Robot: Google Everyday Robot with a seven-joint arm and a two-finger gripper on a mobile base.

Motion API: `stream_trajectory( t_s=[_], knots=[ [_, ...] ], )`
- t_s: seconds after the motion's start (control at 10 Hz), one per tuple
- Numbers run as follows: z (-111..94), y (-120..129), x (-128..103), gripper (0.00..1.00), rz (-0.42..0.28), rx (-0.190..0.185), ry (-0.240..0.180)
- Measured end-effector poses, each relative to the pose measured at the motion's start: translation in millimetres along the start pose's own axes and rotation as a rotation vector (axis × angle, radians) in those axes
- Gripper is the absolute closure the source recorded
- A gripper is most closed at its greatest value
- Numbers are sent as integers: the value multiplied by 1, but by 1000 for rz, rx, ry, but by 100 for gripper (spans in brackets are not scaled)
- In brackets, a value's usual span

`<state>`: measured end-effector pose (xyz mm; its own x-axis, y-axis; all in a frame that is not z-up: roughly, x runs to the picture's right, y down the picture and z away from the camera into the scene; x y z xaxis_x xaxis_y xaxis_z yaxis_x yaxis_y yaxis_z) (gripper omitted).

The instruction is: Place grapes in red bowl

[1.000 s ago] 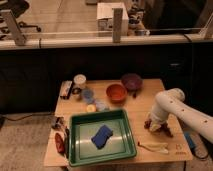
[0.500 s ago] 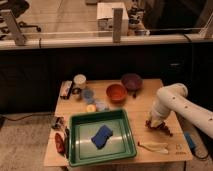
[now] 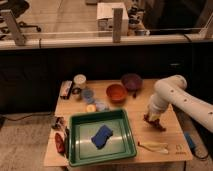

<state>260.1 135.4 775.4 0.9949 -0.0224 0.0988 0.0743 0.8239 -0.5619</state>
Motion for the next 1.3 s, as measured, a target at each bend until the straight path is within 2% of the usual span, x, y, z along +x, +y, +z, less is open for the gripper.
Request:
stream_trajectory(
  t_s=[0.5,0.9,1.1,1.3],
  knots=[
    [-25,-23,-30,96,-62,35,-2],
    [-33,-34,-46,96,-97,57,-2],
    [-40,-42,-70,96,-126,66,-8],
    [-45,-47,-76,96,-138,76,-9]
  ],
)
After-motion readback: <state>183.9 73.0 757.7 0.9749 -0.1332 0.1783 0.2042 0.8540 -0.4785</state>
